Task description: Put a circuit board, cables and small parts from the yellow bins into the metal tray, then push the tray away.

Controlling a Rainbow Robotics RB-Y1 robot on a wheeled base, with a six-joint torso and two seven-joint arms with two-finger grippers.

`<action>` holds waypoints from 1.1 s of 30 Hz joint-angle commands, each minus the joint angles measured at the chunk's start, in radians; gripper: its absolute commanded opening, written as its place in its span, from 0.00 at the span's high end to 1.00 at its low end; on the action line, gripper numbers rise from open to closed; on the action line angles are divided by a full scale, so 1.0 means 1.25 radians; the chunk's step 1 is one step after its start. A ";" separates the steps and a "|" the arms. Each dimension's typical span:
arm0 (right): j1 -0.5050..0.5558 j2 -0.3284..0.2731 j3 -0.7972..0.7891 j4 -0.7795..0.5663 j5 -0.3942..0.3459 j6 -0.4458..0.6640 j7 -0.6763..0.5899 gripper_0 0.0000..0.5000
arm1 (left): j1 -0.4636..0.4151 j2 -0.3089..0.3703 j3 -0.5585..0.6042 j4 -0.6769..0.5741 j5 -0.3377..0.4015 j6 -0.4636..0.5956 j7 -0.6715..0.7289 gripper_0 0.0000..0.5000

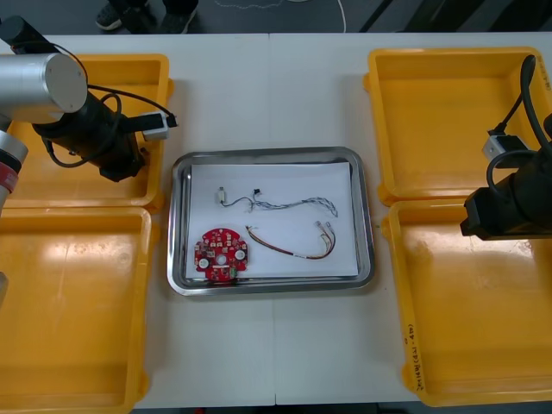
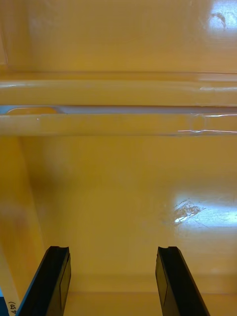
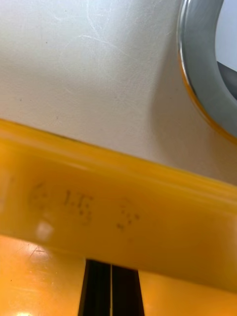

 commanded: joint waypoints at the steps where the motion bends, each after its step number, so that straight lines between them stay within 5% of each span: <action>1: 0.006 0.000 -0.023 -0.024 0.004 0.003 -0.035 0.00 | 0.014 -0.015 -0.005 -0.016 -0.012 -0.008 0.023 1.00; 25: 0.006 0.000 -0.023 -0.024 0.004 0.003 -0.035 0.00 | 0.015 0.043 0.003 -0.017 0.026 0.011 0.023 0.97; 27: 0.006 0.000 -0.023 -0.024 0.004 0.003 -0.035 0.00 | 0.015 0.048 0.008 -0.017 0.032 0.016 0.023 0.61; 28: 0.006 0.000 -0.023 -0.024 0.004 0.003 -0.035 0.00 | 0.015 0.050 0.014 -0.017 0.037 0.024 0.023 0.28; 29: 0.006 0.000 -0.023 -0.024 0.004 0.003 -0.035 0.00 | 0.015 0.052 0.022 -0.017 0.041 0.034 0.023 0.09; 33: 0.006 0.000 -0.023 -0.024 0.004 0.003 -0.035 0.00 | 0.014 0.052 0.057 -0.022 0.043 0.072 0.023 0.00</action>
